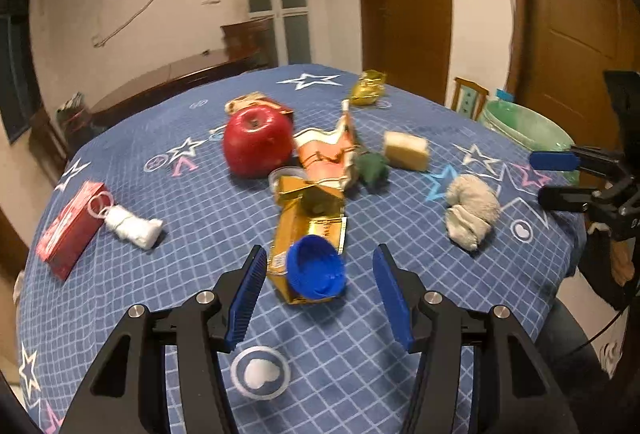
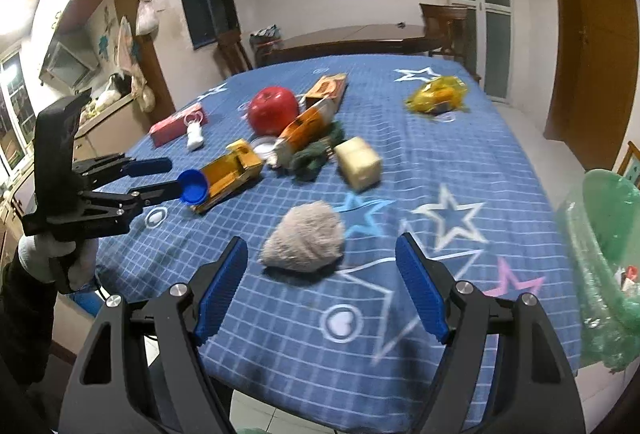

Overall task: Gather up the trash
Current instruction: 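Grasp the blue bottle cap with the left tool while the right tool grasps the beige towel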

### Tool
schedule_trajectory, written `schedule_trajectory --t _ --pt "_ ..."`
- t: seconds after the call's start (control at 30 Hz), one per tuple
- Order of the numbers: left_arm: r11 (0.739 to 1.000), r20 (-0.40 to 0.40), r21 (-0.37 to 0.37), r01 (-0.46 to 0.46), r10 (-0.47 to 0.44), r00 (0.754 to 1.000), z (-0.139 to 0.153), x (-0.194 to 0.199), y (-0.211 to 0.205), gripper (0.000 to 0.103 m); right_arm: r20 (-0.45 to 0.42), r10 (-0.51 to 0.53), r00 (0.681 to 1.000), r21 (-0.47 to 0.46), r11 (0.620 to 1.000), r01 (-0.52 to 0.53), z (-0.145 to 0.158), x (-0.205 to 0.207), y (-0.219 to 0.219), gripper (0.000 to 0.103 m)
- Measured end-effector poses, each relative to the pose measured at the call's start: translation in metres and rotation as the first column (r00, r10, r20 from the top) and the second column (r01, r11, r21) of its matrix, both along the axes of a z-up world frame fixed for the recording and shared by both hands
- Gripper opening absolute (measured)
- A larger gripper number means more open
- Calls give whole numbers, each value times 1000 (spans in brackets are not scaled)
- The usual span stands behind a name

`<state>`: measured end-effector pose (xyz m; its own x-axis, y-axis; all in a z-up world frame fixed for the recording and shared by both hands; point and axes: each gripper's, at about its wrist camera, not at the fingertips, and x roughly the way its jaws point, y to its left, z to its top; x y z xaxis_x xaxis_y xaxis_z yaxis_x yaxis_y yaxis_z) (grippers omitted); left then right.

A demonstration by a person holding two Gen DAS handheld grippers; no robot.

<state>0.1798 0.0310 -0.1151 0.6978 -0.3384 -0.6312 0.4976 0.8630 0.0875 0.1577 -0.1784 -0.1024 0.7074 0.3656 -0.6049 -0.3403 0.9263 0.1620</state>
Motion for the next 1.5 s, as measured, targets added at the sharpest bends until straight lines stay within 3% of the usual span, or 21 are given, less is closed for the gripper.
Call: schedule_trajectory --t 0.2,0.3,0.57,0.63,0.87,1.2,1.5 --pt "1000 -25 4 6 -6 1000 -11 14 -13 56 -20 21 1000 -4 1000 -21 -6 4 14 73" --pt "1000 -33 20 12 -12 999 -15 17 -17 48 -30 32 999 -9 999 -32 -9 8 18 73" --pt "1000 -31 18 -26 26 999 -15 20 -13 13 -46 49 998 -34 998 -50 -21 21 29 73" --pt "999 -28 16 -33 33 999 -14 19 -12 11 -52 50 997 -40 998 -52 -24 25 30 73" --pt "999 -15 -2 -54 54 998 -11 13 -11 11 -52 22 998 -79 997 -26 -31 34 28 52" --pt "994 22 -68 -88 89 996 3 2 -7 11 -12 -16 1000 -73 997 15 -29 31 18 35" --pt "981 44 -114 -155 160 986 16 -3 -15 11 92 -58 994 -65 996 64 -5 23 18 32"
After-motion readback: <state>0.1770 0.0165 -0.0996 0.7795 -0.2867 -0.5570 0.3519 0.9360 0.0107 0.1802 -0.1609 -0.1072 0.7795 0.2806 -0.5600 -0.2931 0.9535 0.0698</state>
